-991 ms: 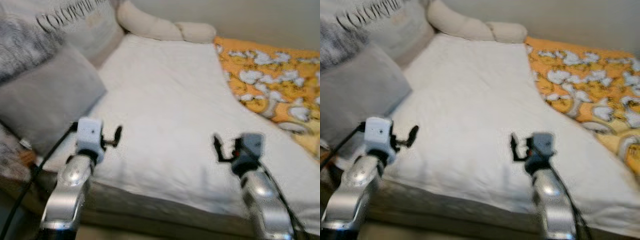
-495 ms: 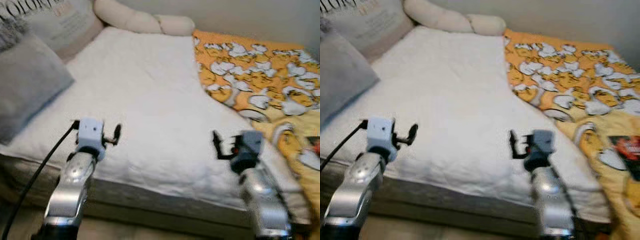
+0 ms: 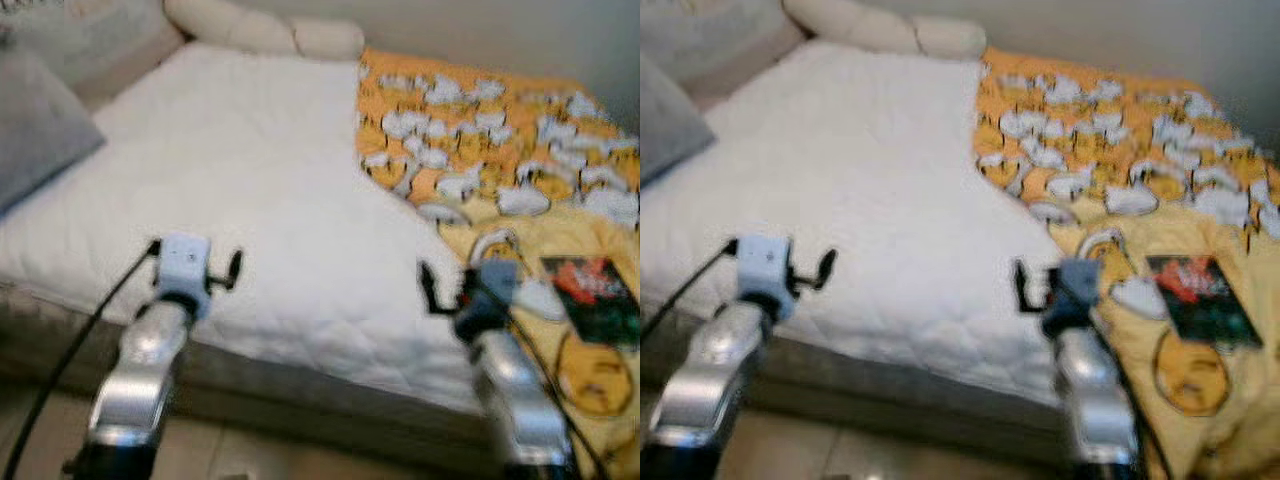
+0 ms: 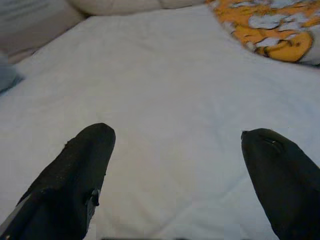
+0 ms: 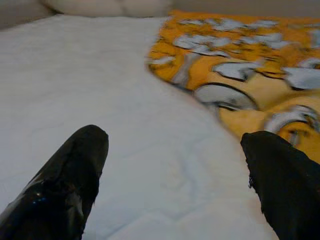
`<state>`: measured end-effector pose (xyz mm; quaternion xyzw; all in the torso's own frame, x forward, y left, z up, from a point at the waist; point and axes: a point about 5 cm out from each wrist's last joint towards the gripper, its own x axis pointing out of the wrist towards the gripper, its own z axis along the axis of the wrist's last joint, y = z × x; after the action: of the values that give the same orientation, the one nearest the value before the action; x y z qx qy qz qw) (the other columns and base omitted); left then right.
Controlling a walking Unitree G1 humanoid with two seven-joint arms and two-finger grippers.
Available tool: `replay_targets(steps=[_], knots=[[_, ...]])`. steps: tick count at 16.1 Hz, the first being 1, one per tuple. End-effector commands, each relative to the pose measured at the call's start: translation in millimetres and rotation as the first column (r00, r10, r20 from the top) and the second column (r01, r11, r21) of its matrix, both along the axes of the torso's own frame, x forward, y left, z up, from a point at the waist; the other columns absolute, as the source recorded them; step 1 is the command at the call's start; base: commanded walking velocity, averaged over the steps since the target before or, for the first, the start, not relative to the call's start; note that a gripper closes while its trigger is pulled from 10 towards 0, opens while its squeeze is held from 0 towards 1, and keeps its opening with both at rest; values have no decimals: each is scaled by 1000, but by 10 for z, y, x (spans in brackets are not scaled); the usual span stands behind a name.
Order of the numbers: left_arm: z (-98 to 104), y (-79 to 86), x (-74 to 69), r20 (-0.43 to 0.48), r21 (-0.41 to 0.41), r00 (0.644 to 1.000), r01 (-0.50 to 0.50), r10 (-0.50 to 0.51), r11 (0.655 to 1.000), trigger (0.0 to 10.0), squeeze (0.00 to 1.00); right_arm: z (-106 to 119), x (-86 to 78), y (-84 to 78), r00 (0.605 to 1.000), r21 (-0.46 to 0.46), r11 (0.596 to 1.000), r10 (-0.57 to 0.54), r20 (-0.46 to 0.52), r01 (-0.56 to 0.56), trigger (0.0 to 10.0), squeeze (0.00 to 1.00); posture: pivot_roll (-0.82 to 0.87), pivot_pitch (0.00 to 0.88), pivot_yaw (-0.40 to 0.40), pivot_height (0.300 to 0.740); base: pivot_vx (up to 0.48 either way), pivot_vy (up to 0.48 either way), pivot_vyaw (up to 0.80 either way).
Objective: Clean up the room
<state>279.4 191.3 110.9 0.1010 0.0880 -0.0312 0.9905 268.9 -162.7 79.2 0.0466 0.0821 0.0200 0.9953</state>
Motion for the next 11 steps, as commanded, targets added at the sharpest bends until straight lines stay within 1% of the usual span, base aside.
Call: replay_targets(steps=[1,2,4,8,11], knots=[[13,-50,9,4,2,1000,15,-15,1000,10000,1000,25,14,-84,1000,-6,1000,-30,10,30,10000,1000,-1,0,-35,740,0,-461,525],[12,-52,9,4,3,1000,14,-14,1000,10000,1000,19,10,-88,999,8,999,-46,8,46,10000,1000,0,0,-36,740,0,-461,0],[10,-60,9,4,3,1000,15,-15,1000,10000,1000,17,9,-79,999,1,999,-32,10,32,10000,1000,0,0,-36,740,0,-461,0],[8,-69,16,5,5,1000,19,-19,1000,10000,1000,12,9,-24,1000,2,1000,19,7,-19,10000,1000,1,0,-36,740,0,-461,0],[9,-75,20,6,9,1000,24,-24,1000,10000,1000,13,6,33,998,10,998,61,4,-61,10000,1000,1,0,-35,740,0,-464,785]])
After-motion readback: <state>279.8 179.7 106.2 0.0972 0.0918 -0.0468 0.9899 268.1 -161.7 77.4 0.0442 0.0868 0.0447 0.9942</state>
